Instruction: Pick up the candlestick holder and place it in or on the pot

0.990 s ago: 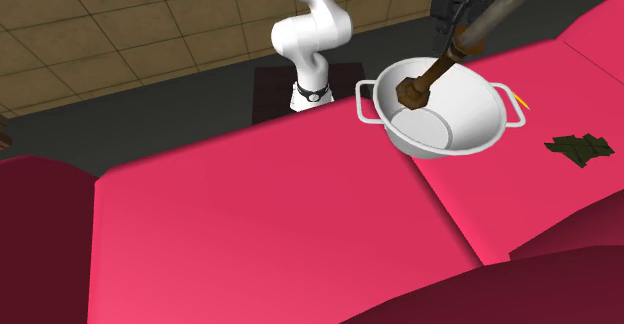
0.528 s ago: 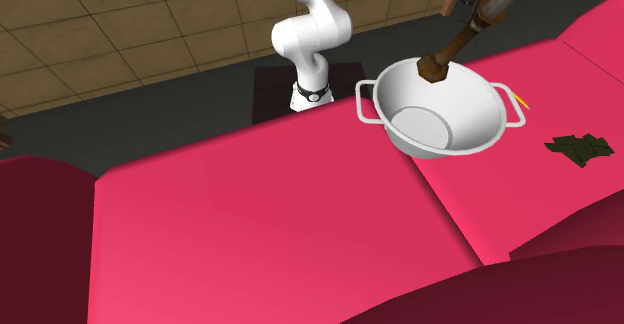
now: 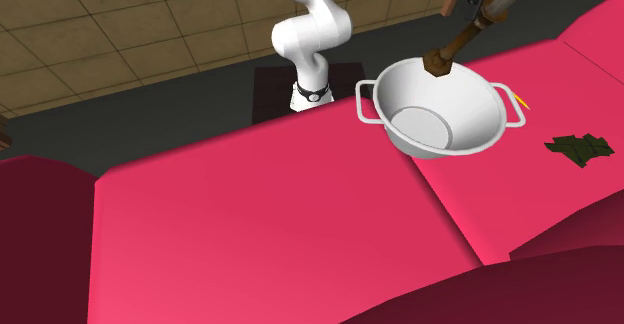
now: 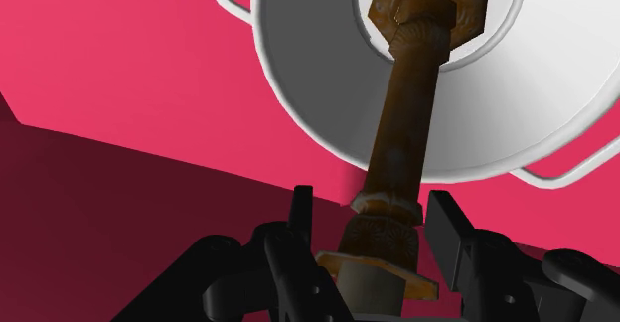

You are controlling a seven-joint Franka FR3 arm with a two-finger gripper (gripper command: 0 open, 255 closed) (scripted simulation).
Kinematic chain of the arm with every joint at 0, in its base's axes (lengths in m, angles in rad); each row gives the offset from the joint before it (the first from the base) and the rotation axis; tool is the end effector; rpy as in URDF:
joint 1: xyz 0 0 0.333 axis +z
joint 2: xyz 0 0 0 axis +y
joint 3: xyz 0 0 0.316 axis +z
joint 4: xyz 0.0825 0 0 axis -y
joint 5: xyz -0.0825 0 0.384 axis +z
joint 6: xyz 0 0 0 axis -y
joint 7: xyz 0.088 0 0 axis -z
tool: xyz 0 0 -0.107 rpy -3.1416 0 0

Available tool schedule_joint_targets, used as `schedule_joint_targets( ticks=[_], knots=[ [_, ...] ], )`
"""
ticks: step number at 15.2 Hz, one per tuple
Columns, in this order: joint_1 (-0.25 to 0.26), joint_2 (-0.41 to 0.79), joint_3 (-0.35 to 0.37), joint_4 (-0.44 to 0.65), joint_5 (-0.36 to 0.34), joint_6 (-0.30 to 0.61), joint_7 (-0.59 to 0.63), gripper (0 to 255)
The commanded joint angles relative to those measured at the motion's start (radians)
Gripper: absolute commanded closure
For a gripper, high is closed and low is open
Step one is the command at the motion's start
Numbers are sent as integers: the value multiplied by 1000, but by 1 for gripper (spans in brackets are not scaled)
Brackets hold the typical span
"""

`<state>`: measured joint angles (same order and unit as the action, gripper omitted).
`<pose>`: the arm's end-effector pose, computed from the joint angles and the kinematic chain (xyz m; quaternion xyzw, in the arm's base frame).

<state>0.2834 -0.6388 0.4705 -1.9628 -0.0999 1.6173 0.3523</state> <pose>0.2289 0.3006 0.7026 0.9612 0.1673 0.1938 0.1029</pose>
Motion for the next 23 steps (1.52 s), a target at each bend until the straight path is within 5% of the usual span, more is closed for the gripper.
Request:
schedule_joint_targets(
  ticks=[1, 9, 17, 18, 23],
  knots=[
    [5, -12, 1, -38, 4, 26, 6, 255],
    [24, -52, 5, -178, 17, 123, 28, 255],
    [24, -52, 5, -178, 18, 123, 28, 255],
    [24, -52, 5, -178, 18, 123, 28, 0],
    [24, -52, 5, -178, 18, 123, 28, 0]
  ],
)
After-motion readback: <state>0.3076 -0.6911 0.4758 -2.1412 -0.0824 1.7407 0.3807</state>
